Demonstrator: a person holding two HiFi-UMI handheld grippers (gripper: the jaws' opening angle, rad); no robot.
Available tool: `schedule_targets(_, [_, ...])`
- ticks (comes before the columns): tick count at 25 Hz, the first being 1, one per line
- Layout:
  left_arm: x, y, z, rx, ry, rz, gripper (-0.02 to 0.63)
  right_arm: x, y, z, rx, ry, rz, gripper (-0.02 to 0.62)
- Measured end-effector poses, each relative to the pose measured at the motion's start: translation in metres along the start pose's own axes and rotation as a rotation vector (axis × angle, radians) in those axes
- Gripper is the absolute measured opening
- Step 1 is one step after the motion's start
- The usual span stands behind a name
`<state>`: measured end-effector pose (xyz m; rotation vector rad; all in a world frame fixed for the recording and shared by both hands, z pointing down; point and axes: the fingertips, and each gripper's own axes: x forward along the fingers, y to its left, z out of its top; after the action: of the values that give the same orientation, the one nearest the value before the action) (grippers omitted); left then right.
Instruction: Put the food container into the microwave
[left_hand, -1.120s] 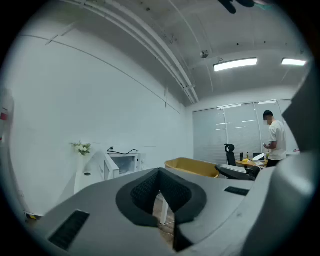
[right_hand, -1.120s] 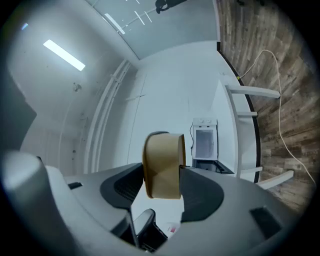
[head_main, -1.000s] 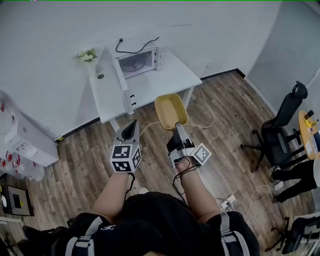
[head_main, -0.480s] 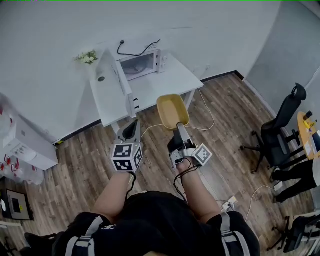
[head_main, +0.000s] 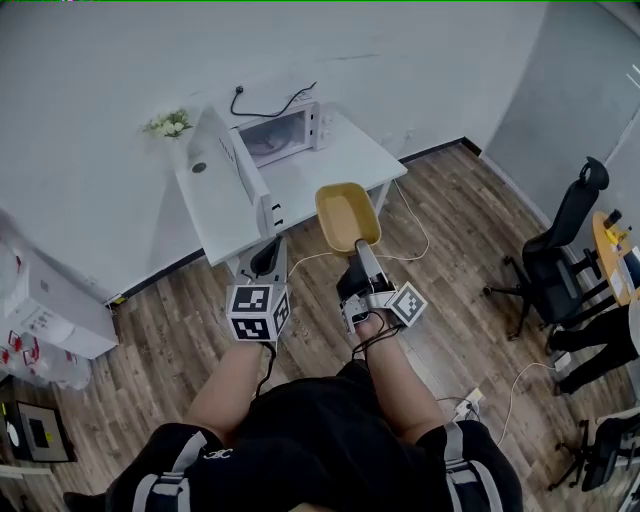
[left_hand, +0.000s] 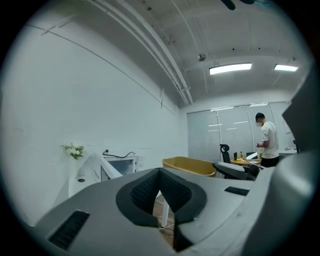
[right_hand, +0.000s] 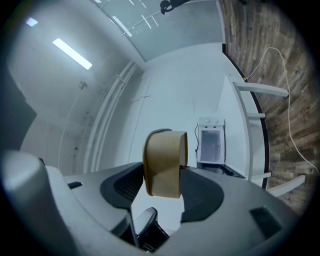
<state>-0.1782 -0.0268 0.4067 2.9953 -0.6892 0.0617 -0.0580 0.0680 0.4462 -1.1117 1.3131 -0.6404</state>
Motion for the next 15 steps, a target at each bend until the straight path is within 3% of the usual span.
schedule_targets(9, [0.043,0.013,0.003,0.018,-0.002,0.020,0.006,0.035,-0.026,0.026,0.024,0.008,0.001,0.222])
schedule_targets(15, [0.104,0.018,0.001,0.022,-0.004,0.050,0.006,0.080,-0.056,0.066,-0.030,0.085,0.011,0.204])
